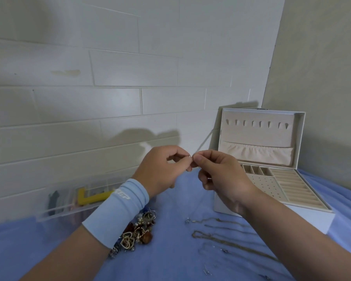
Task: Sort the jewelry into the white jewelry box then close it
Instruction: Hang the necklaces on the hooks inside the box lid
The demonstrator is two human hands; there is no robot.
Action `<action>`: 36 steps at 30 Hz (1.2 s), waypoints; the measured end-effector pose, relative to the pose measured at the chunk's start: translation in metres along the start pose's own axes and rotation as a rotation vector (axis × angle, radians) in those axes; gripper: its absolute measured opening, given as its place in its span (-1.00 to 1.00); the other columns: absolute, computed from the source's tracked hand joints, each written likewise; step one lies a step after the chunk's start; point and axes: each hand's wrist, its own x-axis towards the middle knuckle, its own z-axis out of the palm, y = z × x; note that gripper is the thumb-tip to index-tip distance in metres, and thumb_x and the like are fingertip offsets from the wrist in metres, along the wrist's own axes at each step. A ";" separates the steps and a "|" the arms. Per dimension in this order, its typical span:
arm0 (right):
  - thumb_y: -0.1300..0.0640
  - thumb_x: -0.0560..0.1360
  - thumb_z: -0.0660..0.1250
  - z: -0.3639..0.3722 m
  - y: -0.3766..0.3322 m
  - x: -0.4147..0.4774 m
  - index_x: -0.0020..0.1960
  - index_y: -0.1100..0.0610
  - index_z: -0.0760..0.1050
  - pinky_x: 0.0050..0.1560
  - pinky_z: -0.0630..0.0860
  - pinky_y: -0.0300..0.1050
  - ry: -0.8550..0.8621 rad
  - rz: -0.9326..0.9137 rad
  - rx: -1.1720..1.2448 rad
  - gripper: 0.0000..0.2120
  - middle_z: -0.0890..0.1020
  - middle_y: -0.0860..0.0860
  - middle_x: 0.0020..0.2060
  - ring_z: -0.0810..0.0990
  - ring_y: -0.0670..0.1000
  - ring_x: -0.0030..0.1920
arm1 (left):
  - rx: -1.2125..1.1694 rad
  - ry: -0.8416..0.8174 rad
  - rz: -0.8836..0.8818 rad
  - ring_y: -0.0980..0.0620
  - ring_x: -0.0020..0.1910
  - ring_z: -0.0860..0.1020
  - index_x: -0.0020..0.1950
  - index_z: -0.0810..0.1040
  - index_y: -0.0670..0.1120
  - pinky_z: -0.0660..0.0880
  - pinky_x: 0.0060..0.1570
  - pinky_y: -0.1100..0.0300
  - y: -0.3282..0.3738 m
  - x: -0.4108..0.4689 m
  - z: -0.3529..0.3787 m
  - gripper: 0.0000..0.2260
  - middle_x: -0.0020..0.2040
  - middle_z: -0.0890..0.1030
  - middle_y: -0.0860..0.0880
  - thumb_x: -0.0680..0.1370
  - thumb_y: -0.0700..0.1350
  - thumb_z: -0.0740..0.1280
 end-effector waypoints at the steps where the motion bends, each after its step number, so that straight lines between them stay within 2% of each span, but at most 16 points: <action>1: 0.22 0.62 0.32 0.000 -0.001 0.000 0.05 0.32 0.61 -0.49 0.30 -0.24 0.002 0.020 0.034 -0.84 0.66 0.11 -0.20 0.37 -0.05 -0.47 | 0.013 0.008 0.037 0.04 -0.56 0.41 -0.18 0.66 -0.05 0.40 -0.50 0.26 -0.001 0.000 0.000 -0.84 -0.22 0.68 0.04 0.57 -0.18 0.34; 7: 0.18 0.50 0.48 -0.006 -0.005 0.001 -0.03 0.26 0.70 -0.51 0.24 -0.26 0.048 0.057 0.059 -0.86 0.70 0.08 -0.22 0.35 -0.04 -0.48 | 0.029 0.024 0.121 -0.09 -0.52 0.38 -0.18 0.65 -0.02 0.37 -0.48 0.14 -0.007 0.000 0.000 -0.83 -0.20 0.68 0.06 0.57 -0.20 0.34; 9: 0.18 0.51 0.48 -0.006 -0.005 -0.001 -0.05 0.24 0.71 -0.50 0.26 -0.26 0.058 -0.002 0.008 -0.88 0.71 0.08 -0.23 0.37 -0.03 -0.47 | 0.042 0.027 0.127 -0.08 -0.52 0.39 -0.19 0.66 -0.01 0.37 -0.47 0.13 -0.008 0.001 0.000 -0.82 -0.20 0.69 0.07 0.57 -0.19 0.34; 11: 0.16 0.54 0.45 -0.007 -0.006 -0.003 -0.09 0.18 0.73 -0.47 0.31 -0.27 0.068 -0.112 -0.141 -0.89 0.71 0.01 -0.29 0.39 -0.06 -0.47 | 0.053 0.024 0.122 -0.08 -0.51 0.40 -0.18 0.67 0.01 0.39 -0.47 0.13 -0.009 0.000 0.000 -0.81 -0.20 0.69 0.08 0.57 -0.18 0.34; 14: 0.16 0.58 0.40 -0.007 -0.007 -0.003 -0.13 0.14 0.73 -0.43 0.34 -0.30 0.063 -0.251 -0.361 -0.83 0.65 -0.12 -0.42 0.40 -0.07 -0.45 | 0.068 0.024 0.106 -0.04 -0.51 0.42 -0.16 0.69 0.03 0.43 -0.46 0.13 -0.007 -0.001 0.001 -0.81 -0.20 0.70 0.13 0.58 -0.17 0.34; 18: 0.18 0.55 0.44 -0.010 -0.008 -0.002 -0.12 0.13 0.73 -0.43 0.33 -0.29 0.032 -0.198 -0.265 -0.89 0.63 -0.10 -0.46 0.38 -0.11 -0.45 | 0.058 0.039 0.085 0.04 -0.53 0.42 -0.16 0.70 0.01 0.43 -0.49 0.24 -0.004 0.000 -0.001 -0.82 -0.23 0.70 0.12 0.58 -0.16 0.35; 22: 0.22 0.51 0.47 -0.012 -0.012 -0.002 -0.13 0.15 0.73 -0.34 0.40 -0.35 0.039 -0.218 -0.294 -0.93 0.71 -0.05 -0.34 0.49 -0.17 -0.40 | 0.072 0.014 0.073 0.08 -0.55 0.43 -0.15 0.71 0.00 0.44 -0.46 0.27 -0.002 0.000 0.000 -0.82 -0.23 0.71 0.13 0.58 -0.15 0.36; 27: 0.18 0.51 0.46 -0.010 -0.006 0.000 -0.18 0.07 0.70 -0.43 0.34 -0.33 0.113 -0.256 -0.448 -0.89 0.59 -0.21 -0.47 0.40 -0.11 -0.45 | 0.033 0.061 -0.012 0.19 -0.56 0.44 -0.15 0.72 -0.05 0.45 -0.47 0.28 0.000 -0.002 0.004 -0.85 -0.26 0.71 0.09 0.56 -0.16 0.37; 29: 0.19 0.52 0.45 -0.010 -0.007 -0.001 -0.16 0.09 0.70 -0.41 0.35 -0.35 0.090 -0.253 -0.398 -0.90 0.62 -0.16 -0.42 0.42 -0.12 -0.43 | -0.021 0.062 -0.060 0.17 -0.56 0.42 -0.16 0.71 -0.10 0.43 -0.48 0.28 0.002 -0.002 0.005 -0.84 -0.27 0.71 0.05 0.56 -0.17 0.36; 32: 0.18 0.55 0.42 -0.012 -0.012 -0.002 -0.09 0.17 0.69 -0.42 0.29 -0.32 -0.007 -0.103 -0.172 -0.90 0.64 -0.05 -0.32 0.38 -0.11 -0.41 | -0.129 0.057 -0.109 0.18 -0.54 0.38 -0.18 0.70 -0.14 0.34 -0.47 0.35 0.005 -0.001 0.005 -0.82 -0.26 0.70 -0.01 0.57 -0.17 0.34; 34: 0.17 0.57 0.39 -0.013 -0.013 -0.001 -0.09 0.16 0.68 -0.42 0.21 -0.25 -0.062 -0.030 -0.087 -0.88 0.59 -0.03 -0.29 0.32 -0.06 -0.39 | -0.165 0.055 -0.121 0.23 -0.55 0.38 -0.17 0.68 -0.16 0.29 -0.47 0.43 0.007 -0.001 0.005 -0.83 -0.27 0.69 -0.01 0.56 -0.16 0.34; 36: 0.16 0.57 0.40 -0.013 -0.012 -0.001 -0.11 0.14 0.68 -0.42 0.20 -0.23 -0.073 -0.031 -0.083 -0.87 0.53 -0.04 -0.33 0.32 -0.05 -0.40 | -0.230 0.045 -0.187 0.19 -0.58 0.32 -0.18 0.64 -0.17 0.23 -0.53 0.42 0.008 0.000 0.005 -0.83 -0.33 0.64 0.03 0.56 -0.15 0.34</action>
